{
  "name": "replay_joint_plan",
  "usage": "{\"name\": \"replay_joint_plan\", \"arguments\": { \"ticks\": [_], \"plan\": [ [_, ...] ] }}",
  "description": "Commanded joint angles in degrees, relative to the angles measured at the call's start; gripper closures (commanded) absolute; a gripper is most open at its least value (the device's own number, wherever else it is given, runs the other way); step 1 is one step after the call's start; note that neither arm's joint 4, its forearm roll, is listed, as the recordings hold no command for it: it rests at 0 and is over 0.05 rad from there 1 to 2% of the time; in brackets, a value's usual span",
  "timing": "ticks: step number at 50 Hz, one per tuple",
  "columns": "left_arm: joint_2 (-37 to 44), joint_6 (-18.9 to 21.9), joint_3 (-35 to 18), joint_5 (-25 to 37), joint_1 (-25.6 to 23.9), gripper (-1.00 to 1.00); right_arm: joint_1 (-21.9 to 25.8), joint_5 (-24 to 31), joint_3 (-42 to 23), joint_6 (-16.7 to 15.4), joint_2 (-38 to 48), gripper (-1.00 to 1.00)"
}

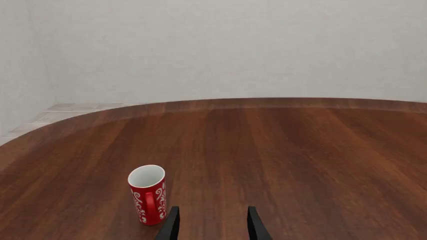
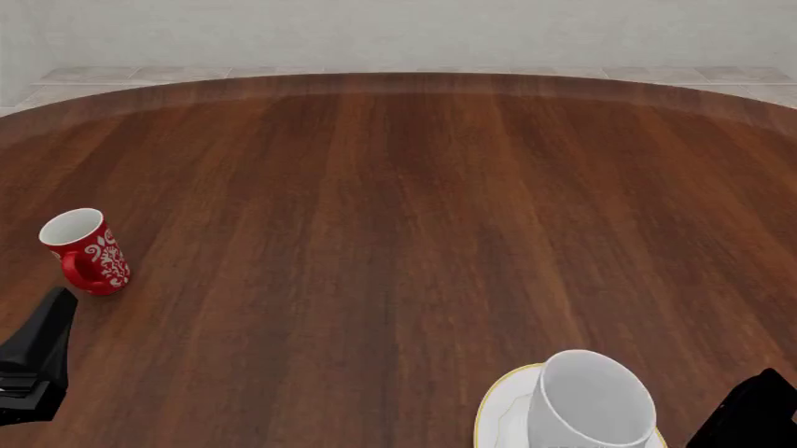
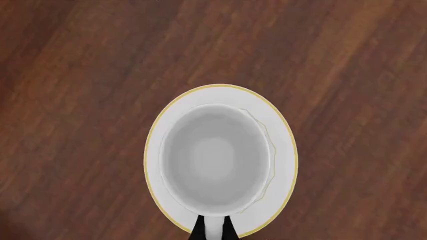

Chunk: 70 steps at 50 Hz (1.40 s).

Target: Put the white mug on the plate.

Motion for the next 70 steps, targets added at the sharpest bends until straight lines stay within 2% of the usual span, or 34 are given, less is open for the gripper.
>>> {"name": "replay_joint_plan", "arguments": {
  "ticks": [1, 2, 3, 17, 26, 33, 42, 70],
  "plan": [
    [-0.31, 0.04, -0.05, 0.31, -0.21, -1.0, -1.1, 1.05, -0.22, -0.33, -1.19, 1.0],
    [-0.31, 0.03, -0.05, 0.31, -0.23, -1.0, -0.99, 0.99, -0.2, -0.27, -1.09, 1.0],
    [-0.31, 0.03, -0.05, 0.31, -0.23, -1.0, -1.17, 1.1, -0.23, -0.47, -1.13, -1.0],
    [-0.31, 0.04, -0.05, 0.32, -0.21, -1.0, -0.81, 0.51, -0.29, -0.62, -0.1, -1.0],
    [-0.32, 0.04, -0.05, 0.31, -0.22, -1.0, -1.43, 2.24, -1.02, -1.28, -1.2, -1.0],
    [-0.3, 0.03, -0.05, 0.32, -0.21, -1.0, -1.8, 4.88, -2.36, -1.95, -2.53, -1.0],
    [-0.3, 0.03, -0.05, 0.31, -0.22, -1.0, -3.2, 10.97, -6.37, -4.06, -5.32, -1.0],
    [-0.31, 0.04, -0.05, 0.31, -0.22, -1.0, -5.99, 22.03, -16.92, -8.14, -9.5, -1.0]
  ]
}}
